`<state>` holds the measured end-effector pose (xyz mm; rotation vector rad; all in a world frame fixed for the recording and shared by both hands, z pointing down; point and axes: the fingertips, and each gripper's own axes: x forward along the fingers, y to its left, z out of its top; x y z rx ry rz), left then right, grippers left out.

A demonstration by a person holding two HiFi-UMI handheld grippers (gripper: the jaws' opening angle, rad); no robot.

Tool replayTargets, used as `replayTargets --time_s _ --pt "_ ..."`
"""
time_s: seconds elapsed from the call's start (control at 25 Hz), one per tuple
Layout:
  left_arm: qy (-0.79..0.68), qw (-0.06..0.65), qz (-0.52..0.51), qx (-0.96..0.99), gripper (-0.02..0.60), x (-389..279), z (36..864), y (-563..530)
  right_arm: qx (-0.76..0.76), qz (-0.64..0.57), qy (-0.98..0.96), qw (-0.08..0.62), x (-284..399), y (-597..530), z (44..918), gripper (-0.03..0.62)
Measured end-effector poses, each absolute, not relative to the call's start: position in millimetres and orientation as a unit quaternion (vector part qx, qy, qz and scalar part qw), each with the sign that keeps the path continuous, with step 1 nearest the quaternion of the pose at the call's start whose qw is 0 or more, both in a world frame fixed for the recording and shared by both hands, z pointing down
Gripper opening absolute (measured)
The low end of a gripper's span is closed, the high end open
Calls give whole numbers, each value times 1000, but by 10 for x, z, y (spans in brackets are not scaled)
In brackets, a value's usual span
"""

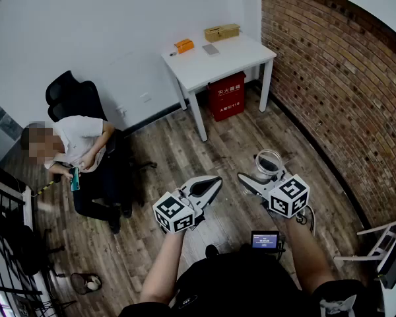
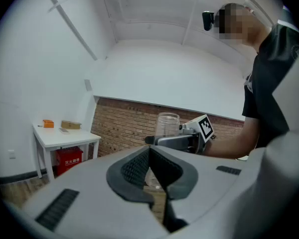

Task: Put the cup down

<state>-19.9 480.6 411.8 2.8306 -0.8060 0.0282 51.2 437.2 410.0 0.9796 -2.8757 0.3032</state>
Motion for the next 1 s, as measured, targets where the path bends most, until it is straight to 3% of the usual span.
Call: replayTargets --time_s 1.0 --pt "-273 102 6 956 8 -270 4168 4845 312 115 -942 48 423 4451 4116 331"
